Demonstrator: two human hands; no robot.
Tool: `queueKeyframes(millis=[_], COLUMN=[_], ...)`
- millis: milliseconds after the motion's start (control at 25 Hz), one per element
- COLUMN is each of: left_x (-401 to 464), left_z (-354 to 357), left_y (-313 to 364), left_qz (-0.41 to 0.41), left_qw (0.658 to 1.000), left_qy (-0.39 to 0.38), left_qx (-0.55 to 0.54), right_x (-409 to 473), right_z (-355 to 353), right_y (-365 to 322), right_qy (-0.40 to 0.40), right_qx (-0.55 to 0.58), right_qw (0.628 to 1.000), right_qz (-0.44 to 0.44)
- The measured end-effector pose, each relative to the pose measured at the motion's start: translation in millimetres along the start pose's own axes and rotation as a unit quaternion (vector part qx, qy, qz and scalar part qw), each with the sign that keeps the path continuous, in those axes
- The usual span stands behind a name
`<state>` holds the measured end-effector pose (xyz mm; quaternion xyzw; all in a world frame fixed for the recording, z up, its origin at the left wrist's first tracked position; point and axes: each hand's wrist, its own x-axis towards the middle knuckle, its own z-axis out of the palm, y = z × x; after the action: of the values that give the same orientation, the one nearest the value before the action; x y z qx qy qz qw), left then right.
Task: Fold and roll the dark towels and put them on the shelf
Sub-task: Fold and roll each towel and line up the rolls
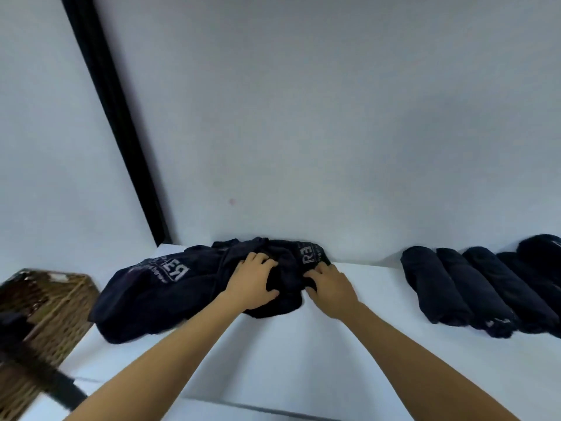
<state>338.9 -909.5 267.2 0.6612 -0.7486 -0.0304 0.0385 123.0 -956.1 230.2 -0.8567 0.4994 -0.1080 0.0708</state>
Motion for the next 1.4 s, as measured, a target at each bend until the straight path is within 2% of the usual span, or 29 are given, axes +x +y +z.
queueKeyframes(millis=[120,240,360,440,520,560,640,720,760,840,880,920,960,1000,1080,1120,1240,1320,1400], left_x=[-5,-2,4,10,19,23,27,28,30,34,36,36,32,25,3,-6,-23,-30,-31], left_z=[2,-6,-14,-24,-40,-49,-66,-90,-105,-134,-141,-141,-132,-114,-71,-51,-14,-8,-2], left_y=[-6,1,24,48,70,78,97,115,123,137,139,138,136,135,135,135,136,136,129], left_qz=[0.01,-0.011,-0.027,-0.026,-0.01,-0.003,0.003,0.016,0.024,0.022,0.017,0.011,0.003,-0.009,-0.03,-0.02,0.017,0.02,0.019], left_qw=[1.0,1.0,0.999,0.994,0.982,0.98,0.982,0.968,0.953,0.92,0.914,0.922,0.941,0.96,0.977,0.985,1.0,0.999,0.998], left_qy=[0.019,0.017,0.03,0.102,0.158,0.152,0.094,0.057,0.078,0.194,0.238,0.239,0.196,0.121,-0.02,-0.04,0.006,0.032,0.042], left_qx=[-0.002,0.008,0.006,-0.031,-0.1,-0.129,-0.164,-0.243,-0.29,-0.338,-0.329,-0.306,-0.277,-0.253,-0.209,-0.165,-0.021,0.024,0.052], right_x=[5,-4,-18,-31,-46,-53,-68,-80,-85,-92,-93,-94,-96,-98,-102,-105,-115,-122,-124], right_z=[6,-27,-101,-154,-191,-201,-211,-218,-224,-235,-237,-235,-229,-219,-190,-173,-121,-95,-73], right_y=[-4,3,7,8,11,13,24,39,45,56,60,63,66,69,78,83,83,73,60], right_qy=[0.027,0.059,0.178,0.293,0.386,0.406,0.414,0.431,0.448,0.474,0.472,0.456,0.43,0.399,0.324,0.274,0.117,0.088,0.041], right_qx=[0.023,0.039,0.131,0.203,0.222,0.226,0.236,0.269,0.29,0.317,0.32,0.324,0.329,0.329,0.312,0.295,0.144,0.04,0.019], right_qw=[0.998,0.993,0.968,0.927,0.892,0.883,0.875,0.854,0.837,0.813,0.814,0.822,0.833,0.847,0.883,0.905,0.973,0.991,0.998], right_qz=[0.044,0.092,0.121,0.113,0.083,0.073,0.081,0.108,0.118,0.117,0.112,0.11,0.113,0.12,0.134,0.138,0.14,0.093,0.038])
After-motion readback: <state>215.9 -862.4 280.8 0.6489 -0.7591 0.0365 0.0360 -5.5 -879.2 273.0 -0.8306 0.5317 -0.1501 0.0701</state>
